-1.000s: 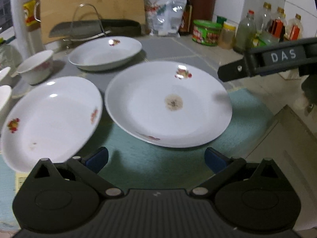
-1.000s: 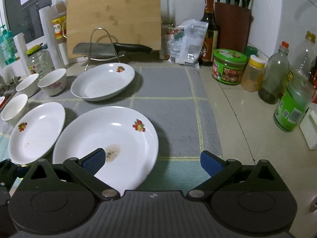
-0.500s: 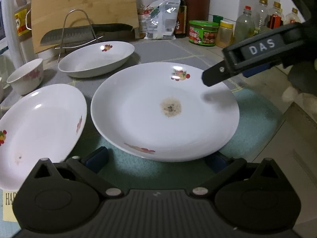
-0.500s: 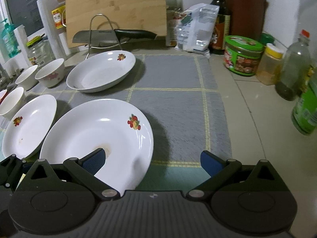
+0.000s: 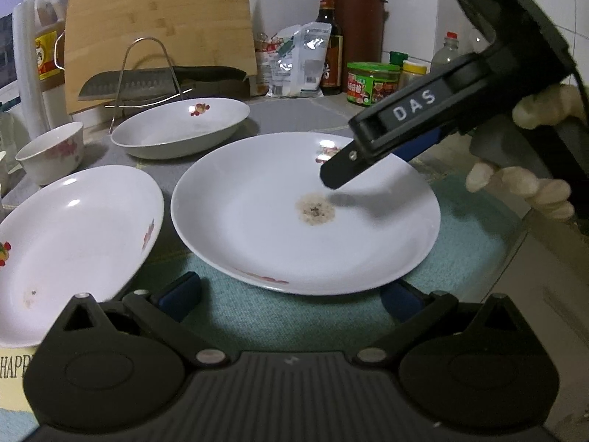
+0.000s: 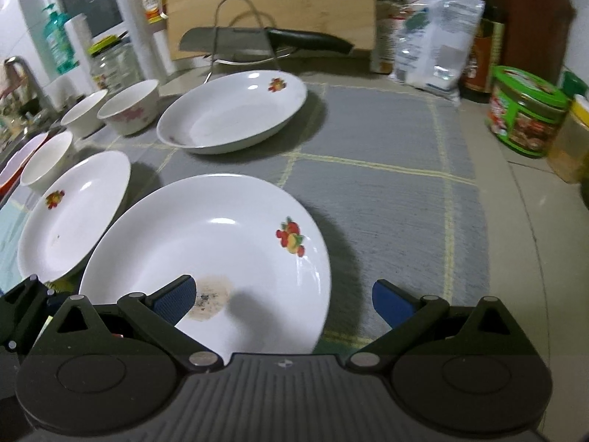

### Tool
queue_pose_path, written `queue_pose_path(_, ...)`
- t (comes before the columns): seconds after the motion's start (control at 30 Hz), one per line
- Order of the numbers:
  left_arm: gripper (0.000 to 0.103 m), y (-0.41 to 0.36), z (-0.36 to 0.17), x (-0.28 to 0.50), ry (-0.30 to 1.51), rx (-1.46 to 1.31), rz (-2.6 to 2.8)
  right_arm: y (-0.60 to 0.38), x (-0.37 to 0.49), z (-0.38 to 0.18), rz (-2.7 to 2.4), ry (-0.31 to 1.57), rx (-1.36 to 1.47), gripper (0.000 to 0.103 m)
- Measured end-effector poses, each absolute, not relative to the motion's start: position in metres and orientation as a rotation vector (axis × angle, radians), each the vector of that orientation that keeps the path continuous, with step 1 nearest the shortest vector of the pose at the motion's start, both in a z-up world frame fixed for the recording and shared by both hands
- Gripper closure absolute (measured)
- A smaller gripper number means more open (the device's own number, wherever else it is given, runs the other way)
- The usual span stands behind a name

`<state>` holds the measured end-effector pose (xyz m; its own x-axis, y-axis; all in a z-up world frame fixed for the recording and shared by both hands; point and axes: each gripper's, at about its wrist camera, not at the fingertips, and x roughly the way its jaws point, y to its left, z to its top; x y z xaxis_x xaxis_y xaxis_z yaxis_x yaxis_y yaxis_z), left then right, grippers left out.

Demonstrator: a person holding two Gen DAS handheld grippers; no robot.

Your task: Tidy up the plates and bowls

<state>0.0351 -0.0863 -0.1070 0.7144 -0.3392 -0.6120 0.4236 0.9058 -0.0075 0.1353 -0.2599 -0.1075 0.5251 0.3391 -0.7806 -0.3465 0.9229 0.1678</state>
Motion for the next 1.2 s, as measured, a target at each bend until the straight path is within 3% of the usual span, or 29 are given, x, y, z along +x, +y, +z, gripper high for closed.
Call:
queue_pose_path(1.07,0.0,-0.09,-0.109,0.028,0.593,0.204,-0.445,-0.261,0.177,-0.116,0.903,0.939,-0.085,0.0)
queue_pose_path(1.2,0.0,-0.09,-0.107,0.031,0.602,0.205,-0.45,-0.258,0.178,-0.115,0.912,0.933,-0.106,0.004)
